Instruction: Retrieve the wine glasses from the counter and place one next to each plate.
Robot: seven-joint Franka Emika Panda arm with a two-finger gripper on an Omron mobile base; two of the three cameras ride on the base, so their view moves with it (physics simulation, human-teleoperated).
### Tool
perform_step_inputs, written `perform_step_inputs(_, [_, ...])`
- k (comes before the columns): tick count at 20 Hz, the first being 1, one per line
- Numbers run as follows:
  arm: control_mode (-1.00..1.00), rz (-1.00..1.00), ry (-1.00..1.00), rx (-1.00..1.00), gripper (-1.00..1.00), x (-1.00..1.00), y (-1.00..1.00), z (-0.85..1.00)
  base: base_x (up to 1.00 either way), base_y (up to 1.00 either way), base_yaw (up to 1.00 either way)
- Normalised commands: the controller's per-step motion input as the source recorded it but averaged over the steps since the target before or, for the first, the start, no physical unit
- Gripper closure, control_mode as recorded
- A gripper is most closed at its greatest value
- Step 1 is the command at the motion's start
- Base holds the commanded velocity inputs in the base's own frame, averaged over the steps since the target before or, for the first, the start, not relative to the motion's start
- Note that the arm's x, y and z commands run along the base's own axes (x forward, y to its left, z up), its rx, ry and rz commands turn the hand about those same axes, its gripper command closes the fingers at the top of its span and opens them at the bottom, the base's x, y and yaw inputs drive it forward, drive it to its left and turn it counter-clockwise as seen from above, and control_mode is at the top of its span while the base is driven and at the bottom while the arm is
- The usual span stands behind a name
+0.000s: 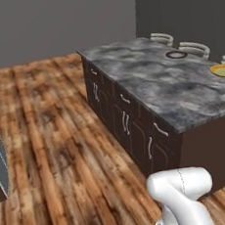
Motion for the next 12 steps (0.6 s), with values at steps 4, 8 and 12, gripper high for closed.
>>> perform_step_inputs(4, [1.0, 0.0, 0.0, 0.0, 1.0, 0.0, 0.0, 0.0, 0.0, -1.0, -0.13])
perform_step_inputs(8, [1.0, 0.0, 0.0, 0.0, 1.0, 0.0, 0.0, 0.0, -0.04, -1.0, -0.1])
perform_step_inputs(12, [1.0, 0.0, 0.0, 0.0, 1.0, 0.0, 0.0, 0.0, -0.05, -1.0, -0.09])
